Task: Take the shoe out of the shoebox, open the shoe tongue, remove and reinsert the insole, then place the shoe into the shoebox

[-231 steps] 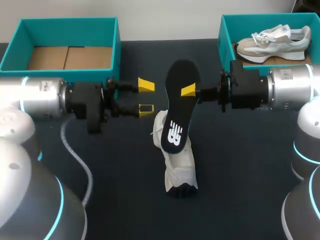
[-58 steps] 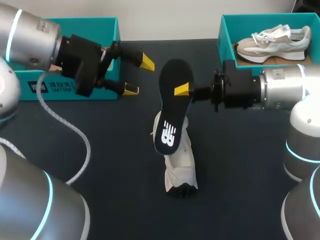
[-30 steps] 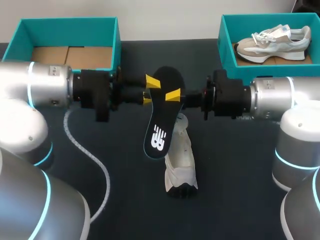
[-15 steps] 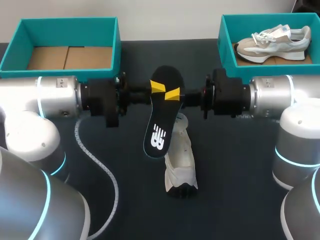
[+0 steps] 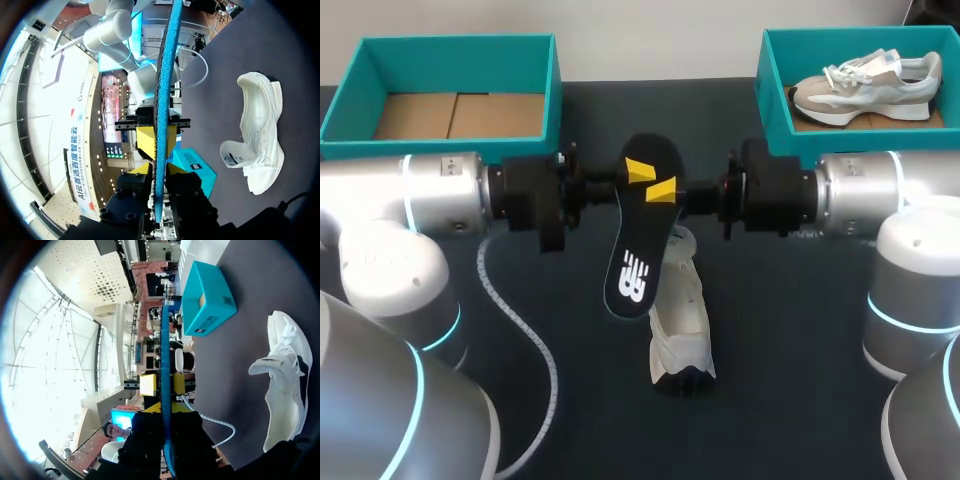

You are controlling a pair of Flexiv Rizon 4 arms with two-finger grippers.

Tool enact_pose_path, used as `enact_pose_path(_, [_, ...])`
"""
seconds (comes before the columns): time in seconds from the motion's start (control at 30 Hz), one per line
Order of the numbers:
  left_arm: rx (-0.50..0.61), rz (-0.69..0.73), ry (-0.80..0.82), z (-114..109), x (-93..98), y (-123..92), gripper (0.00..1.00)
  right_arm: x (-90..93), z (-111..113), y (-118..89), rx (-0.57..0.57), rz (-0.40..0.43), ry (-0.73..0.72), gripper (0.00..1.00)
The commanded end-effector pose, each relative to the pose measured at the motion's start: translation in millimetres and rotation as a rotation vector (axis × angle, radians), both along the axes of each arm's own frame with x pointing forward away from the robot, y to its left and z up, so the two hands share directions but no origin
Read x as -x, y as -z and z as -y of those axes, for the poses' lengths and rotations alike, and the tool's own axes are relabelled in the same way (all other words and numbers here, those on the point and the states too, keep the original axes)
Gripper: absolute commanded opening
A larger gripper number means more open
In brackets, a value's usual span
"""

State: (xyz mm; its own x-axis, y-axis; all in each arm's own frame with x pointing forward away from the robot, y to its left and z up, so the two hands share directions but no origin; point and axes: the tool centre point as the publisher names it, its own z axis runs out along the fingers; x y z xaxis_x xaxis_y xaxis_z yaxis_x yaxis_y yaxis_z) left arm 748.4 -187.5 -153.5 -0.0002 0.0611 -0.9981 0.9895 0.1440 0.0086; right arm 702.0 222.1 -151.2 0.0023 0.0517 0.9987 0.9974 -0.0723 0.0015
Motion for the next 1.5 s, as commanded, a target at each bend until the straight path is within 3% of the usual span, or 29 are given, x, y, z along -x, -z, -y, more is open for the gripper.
enact_pose_path(0.03, [0.000, 0.001, 0.004, 1, -1.9, 1, 0.16, -1.7, -6, 1, 0.005, -0.003, 0.002, 0.00])
enact_pose_path(0.2, [-0.001, -0.002, 0.009, 1, 0.2, 3, 0.09, -2.6, -8, 1, 0.004, -0.003, -0.001, 0.00])
enact_pose_path(0.43, [0.001, -0.012, 0.015, 2, 4.3, 4, 0.09, -3.5, -9, 1, 0.002, -0.003, -0.001, 0.00])
enact_pose_path(0.57, [-0.002, -0.017, 0.013, 2, 4.5, 6, 0.00, -3.8, -9, 2, 0.003, -0.004, -0.002, 0.00])
enact_pose_path(0.8, [-0.008, -0.022, 0.007, 0, 2.6, 6, 0.00, -3.8, -9, 3, 0.002, -0.008, -0.003, 0.00])
enact_pose_path(0.83, [-0.010, -0.022, 0.008, -1, 2.3, 6, 0.00, -3.8, -9, 3, 0.006, -0.010, -0.004, 0.08])
enact_pose_path(0.87, [-0.011, -0.031, 0.006, -1, 1.7, 6, 0.00, -3.3, -8, 3, 0.018, -0.018, -0.001, 0.49])
enact_pose_path(0.9, [-0.011, -0.041, 0.002, -1, 1.0, 6, 0.00, -2.0, -6, 3, 0.019, -0.008, 0.015, 1.00])
enact_pose_path(1.07, [-0.020, -0.098, 0.017, -6, 3.3, 3, 0.00, 7.1, 9, 2, 0.076, -0.018, 0.053, 1.00])
enact_pose_path(1.3, [-0.022, -0.272, 0.048, -17, 18.1, -1, 0.00, 13.3, 49, -13, 0.210, 0.098, 0.141, 1.00])
enact_pose_path(1.4, [-0.028, -0.383, 0.066, -20, 25.0, 0, 0.00, 12.3, 61, -14, 0.268, 0.209, 0.148, 1.00])
enact_pose_path(1.5, [-0.025, -0.511, 0.086, -22, 31.5, -2, 0.00, 9.4, 68, -19, 0.355, 0.398, 0.093, 1.00])
